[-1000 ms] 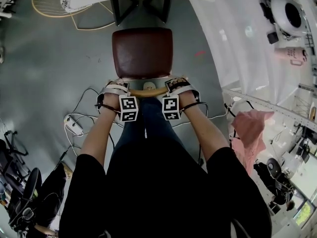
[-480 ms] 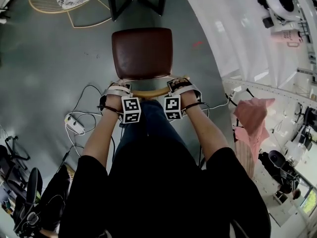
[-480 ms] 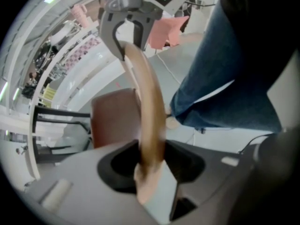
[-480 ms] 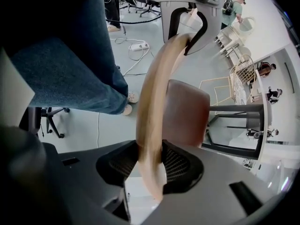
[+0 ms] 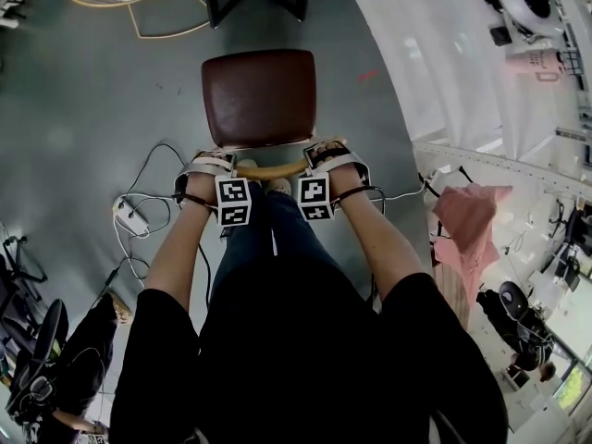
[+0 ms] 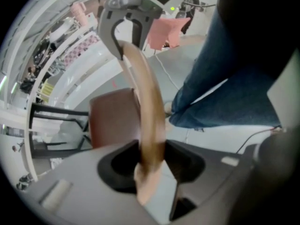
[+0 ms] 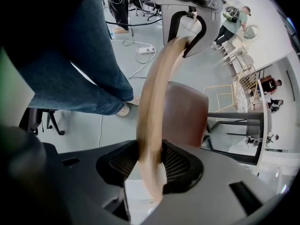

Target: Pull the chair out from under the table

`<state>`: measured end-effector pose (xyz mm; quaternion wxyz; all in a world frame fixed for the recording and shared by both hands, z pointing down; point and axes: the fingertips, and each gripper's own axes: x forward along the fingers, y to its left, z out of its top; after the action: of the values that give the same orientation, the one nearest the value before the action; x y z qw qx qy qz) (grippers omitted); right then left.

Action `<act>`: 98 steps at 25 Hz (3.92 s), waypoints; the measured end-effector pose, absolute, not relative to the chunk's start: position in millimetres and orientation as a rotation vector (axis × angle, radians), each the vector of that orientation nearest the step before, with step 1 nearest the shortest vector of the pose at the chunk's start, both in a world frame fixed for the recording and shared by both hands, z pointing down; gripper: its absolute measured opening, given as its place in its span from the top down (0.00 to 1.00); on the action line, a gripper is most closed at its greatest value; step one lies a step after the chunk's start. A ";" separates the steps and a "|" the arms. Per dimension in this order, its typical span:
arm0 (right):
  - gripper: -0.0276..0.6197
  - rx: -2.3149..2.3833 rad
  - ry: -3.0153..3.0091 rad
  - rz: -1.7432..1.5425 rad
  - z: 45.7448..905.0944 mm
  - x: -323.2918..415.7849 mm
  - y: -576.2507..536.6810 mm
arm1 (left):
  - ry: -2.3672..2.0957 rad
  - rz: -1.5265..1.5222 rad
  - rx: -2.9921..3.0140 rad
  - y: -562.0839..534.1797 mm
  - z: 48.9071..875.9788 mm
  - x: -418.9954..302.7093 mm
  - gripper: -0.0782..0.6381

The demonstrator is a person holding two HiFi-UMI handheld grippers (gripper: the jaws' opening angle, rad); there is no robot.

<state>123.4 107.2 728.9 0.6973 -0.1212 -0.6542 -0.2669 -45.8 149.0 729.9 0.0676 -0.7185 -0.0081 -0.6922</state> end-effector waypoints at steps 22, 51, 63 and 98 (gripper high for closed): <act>0.72 -0.235 -1.470 -0.550 727.3 132.1 166.3 | -0.016 -2.102 -2.145 201.8 728.9 -38.7 0.65; 0.90 0.149 -1.651 -0.434 662.4 138.3 154.2 | 0.646 -1.774 -2.407 187.1 648.3 -40.7 0.87; 0.93 0.688 -1.943 -0.426 514.3 93.8 76.0 | 1.273 -1.345 -2.387 108.7 502.8 -51.1 0.88; 0.93 1.490 -2.581 -0.196 256.8 89.1 72.9 | 1.927 -0.168 -2.396 107.2 255.1 -61.7 0.88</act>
<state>89.1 72.9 256.8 0.0774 0.4973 -0.8616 -0.0656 -61.7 107.2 255.1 0.0312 -0.7777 0.6254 -0.0544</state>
